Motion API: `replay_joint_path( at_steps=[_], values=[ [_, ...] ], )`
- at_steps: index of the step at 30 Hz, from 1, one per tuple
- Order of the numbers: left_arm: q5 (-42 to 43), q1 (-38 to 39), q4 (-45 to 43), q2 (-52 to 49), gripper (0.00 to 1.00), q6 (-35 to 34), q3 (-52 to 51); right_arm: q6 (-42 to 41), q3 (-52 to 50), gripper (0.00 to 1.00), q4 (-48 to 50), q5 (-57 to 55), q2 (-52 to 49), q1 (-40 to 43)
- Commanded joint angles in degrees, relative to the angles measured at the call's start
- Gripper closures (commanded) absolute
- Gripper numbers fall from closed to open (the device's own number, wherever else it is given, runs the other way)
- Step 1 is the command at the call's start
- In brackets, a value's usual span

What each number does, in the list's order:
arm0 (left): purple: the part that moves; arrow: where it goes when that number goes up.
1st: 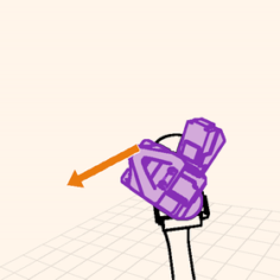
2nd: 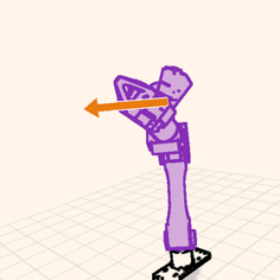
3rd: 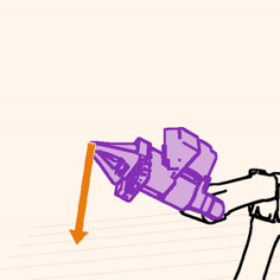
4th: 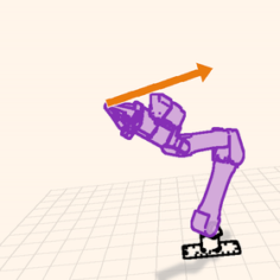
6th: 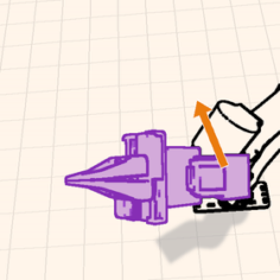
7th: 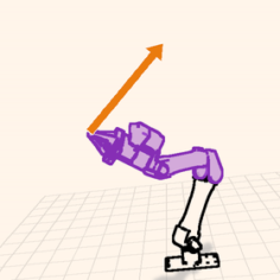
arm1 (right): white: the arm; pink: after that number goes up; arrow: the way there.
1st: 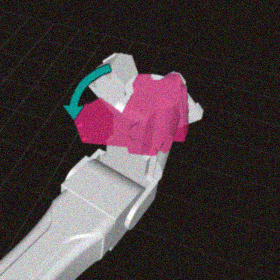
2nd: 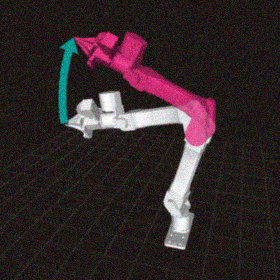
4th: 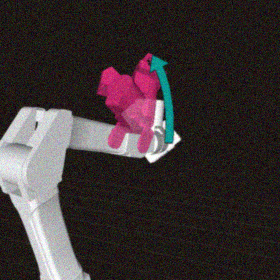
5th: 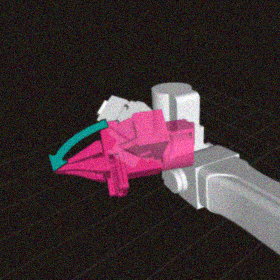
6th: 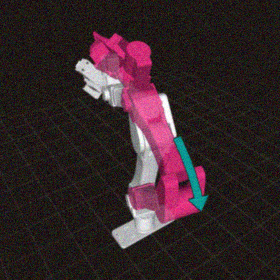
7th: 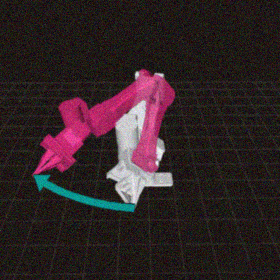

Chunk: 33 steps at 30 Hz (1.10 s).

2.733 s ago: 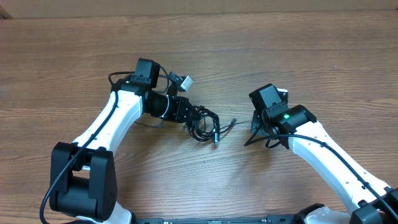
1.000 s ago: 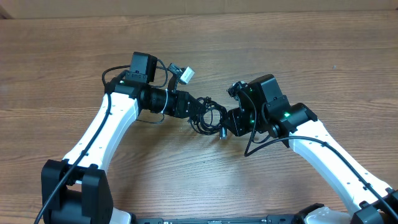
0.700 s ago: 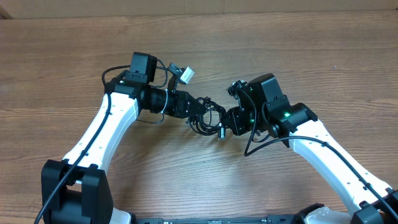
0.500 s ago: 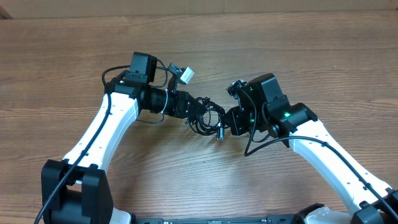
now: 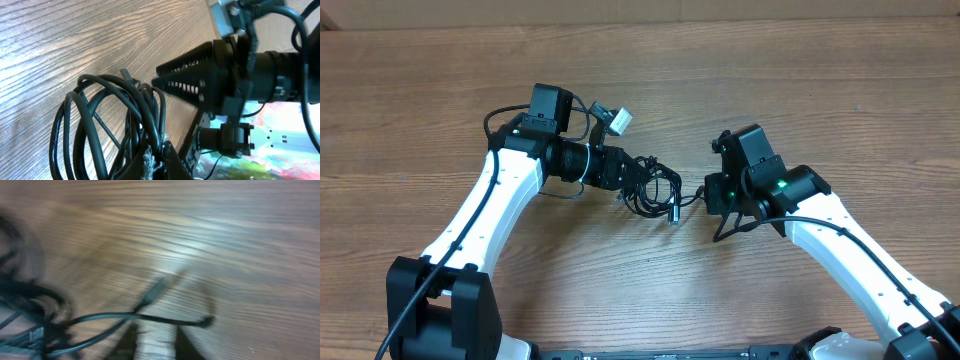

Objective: Untangle cables

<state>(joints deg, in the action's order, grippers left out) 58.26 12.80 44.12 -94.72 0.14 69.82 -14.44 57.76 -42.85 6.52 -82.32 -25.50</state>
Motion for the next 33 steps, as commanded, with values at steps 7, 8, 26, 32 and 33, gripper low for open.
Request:
replay_joint_path(
  at_steps=[7, 8, 26, 32, 33],
  values=[
    [-0.4, 0.7, 0.4, 1.1, 0.96, -0.1, 1.5, 7.3, 1.6, 0.49, 5.0, 20.4, 1.2, 0.1],
    [-0.4, 0.7, 0.4, 1.1, 0.96, -0.2, 1.5, 7.3, 1.6, 0.49, 5.5, 21.2, 1.2, 0.1],
    [9.4, 0.7, 0.7, 1.1, 0.96, -0.1, 1.5, 7.0, 1.6, 0.77, 9.2, 13.9, 1.2, 0.1],
    [9.8, 0.7, 0.7, 1.1, 0.96, -0.1, 1.5, 7.0, 1.6, 0.78, 9.2, 13.2, 1.2, 0.1],
    [9.8, 0.7, 0.7, 1.1, 0.96, -0.1, 1.5, 7.0, 1.6, 0.80, 9.2, 12.7, 1.2, 0.1]
  ],
)
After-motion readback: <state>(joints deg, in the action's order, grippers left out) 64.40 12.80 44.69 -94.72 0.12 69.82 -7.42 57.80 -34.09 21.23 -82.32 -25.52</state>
